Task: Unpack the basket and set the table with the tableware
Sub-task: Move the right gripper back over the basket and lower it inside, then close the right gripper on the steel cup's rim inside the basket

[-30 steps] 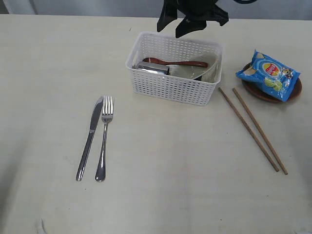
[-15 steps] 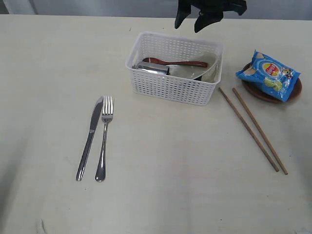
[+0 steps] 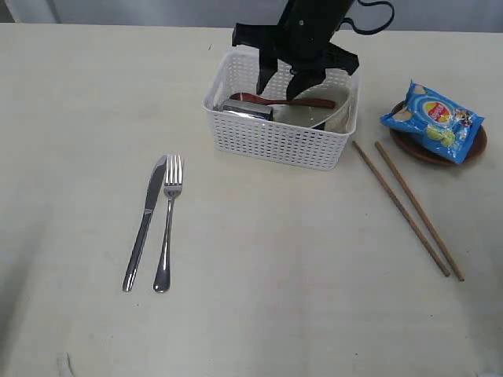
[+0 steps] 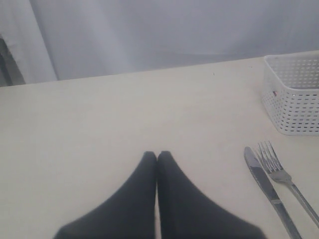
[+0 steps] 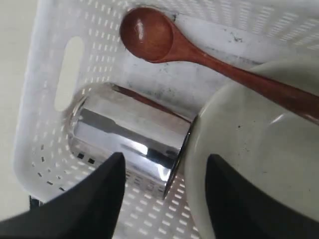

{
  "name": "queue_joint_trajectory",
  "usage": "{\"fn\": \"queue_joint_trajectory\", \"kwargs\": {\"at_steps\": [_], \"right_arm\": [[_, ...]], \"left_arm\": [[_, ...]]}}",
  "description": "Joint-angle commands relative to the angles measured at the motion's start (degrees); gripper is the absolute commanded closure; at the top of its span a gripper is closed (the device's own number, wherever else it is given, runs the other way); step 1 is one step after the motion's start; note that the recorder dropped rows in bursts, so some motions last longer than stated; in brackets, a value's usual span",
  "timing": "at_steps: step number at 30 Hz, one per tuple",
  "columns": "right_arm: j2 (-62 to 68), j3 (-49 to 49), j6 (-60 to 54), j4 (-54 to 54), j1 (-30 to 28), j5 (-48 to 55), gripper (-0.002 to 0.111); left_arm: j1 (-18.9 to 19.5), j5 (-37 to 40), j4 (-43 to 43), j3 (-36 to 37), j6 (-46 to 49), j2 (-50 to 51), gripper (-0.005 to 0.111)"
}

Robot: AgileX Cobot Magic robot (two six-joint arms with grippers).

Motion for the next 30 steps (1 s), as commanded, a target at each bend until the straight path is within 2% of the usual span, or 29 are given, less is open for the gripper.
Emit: {"fn": "queue_joint_trajectory", "kwargs": {"at_steps": [1, 4, 20, 30], "right_arm": [[0.67, -0.16, 0.03, 0.35, -0.07, -0.12, 0.051], [0.67, -0.16, 0.03, 0.48, -0.07, -0.4, 0.046], [4.88, -0.16, 0.13, 1.82, 0.05, -1.05, 0.046], [5.33, -0.16, -1.4, 6.52, 0.05, -2.24, 0.047]], "left_arm": [[0.08, -0.45, 0.16, 0.1, -0.2, -0.15, 0.107], [0.08, -0.45, 0.16, 0.1, -0.2, -0.15, 0.107], [0.08, -0.45, 0.16, 0.1, -0.2, -0.15, 0.107], [0.08, -0.45, 0.16, 0.1, -0.2, -0.15, 0.107]]}}
